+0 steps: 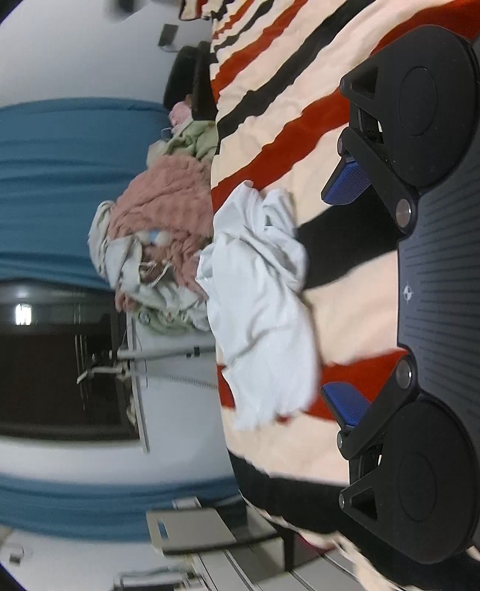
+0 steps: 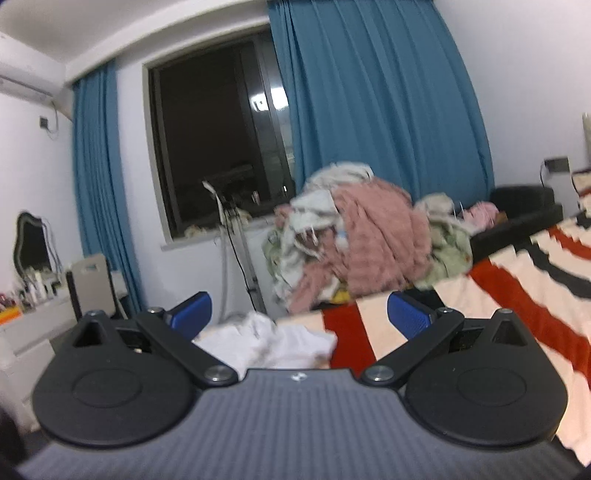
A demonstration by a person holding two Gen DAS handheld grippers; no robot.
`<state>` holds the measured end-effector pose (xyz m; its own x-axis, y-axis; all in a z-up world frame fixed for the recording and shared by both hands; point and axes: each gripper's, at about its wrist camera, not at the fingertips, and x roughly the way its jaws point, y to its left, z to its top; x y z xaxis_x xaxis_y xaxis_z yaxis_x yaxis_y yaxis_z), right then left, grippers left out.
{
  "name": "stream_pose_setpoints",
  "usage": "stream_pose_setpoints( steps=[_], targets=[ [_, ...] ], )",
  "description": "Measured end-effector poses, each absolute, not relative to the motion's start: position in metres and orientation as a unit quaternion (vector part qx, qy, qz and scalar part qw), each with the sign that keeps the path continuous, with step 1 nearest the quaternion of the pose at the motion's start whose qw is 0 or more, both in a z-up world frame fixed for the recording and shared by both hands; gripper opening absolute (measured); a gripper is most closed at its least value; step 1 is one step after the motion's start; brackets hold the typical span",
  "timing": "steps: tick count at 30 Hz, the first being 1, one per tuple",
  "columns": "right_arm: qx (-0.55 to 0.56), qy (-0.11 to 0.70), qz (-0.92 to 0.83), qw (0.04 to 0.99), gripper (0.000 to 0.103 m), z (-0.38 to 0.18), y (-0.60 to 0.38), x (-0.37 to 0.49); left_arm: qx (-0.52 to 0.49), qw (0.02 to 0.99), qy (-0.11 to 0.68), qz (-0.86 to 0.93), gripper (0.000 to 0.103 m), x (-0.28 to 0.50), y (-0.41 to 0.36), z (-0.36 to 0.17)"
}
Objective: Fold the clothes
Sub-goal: 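Grasp the white T-shirt with the left gripper and lift it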
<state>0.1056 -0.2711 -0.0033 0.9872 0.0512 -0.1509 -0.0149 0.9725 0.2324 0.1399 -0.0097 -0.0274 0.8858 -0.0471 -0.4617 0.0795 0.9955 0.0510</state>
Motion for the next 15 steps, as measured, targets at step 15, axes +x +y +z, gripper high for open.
stream_pose_setpoints(
  steps=[15],
  targets=[
    [0.105,0.182,0.015,0.978,0.103,-0.105,-0.268,0.210,0.041,0.959,0.280,-0.036,0.075,0.381,-0.067,-0.084]
  ],
)
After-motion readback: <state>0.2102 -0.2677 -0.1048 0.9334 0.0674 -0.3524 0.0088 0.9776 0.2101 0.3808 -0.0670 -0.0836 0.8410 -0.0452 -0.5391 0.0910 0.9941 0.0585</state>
